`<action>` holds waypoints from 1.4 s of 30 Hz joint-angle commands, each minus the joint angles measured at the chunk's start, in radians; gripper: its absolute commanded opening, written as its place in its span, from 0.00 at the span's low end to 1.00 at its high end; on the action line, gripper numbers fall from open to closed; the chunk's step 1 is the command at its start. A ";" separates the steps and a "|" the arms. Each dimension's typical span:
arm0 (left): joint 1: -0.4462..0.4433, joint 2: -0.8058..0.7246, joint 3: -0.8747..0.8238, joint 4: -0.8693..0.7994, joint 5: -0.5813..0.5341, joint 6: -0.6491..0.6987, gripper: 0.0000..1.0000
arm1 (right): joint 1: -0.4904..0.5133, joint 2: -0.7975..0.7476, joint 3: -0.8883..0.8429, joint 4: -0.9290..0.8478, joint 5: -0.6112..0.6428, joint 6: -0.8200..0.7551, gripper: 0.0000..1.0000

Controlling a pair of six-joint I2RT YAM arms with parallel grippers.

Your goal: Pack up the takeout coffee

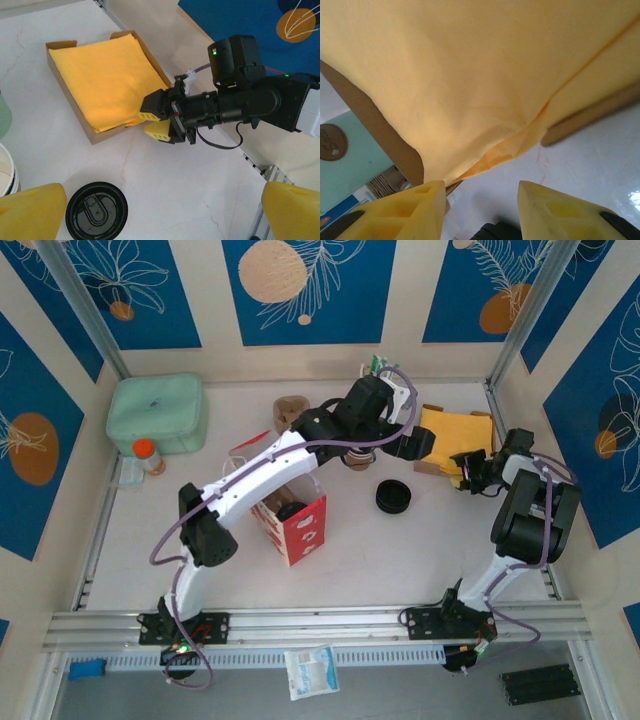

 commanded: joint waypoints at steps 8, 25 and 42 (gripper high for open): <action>-0.004 0.023 0.039 -0.025 0.030 0.034 0.99 | 0.017 0.048 0.054 0.007 0.004 0.018 0.39; 0.001 0.032 0.041 -0.022 0.043 0.032 1.00 | 0.021 0.067 0.073 0.012 -0.012 0.029 0.30; 0.002 0.036 0.039 -0.019 0.058 0.031 1.00 | 0.015 -0.049 0.018 0.005 -0.022 0.041 0.31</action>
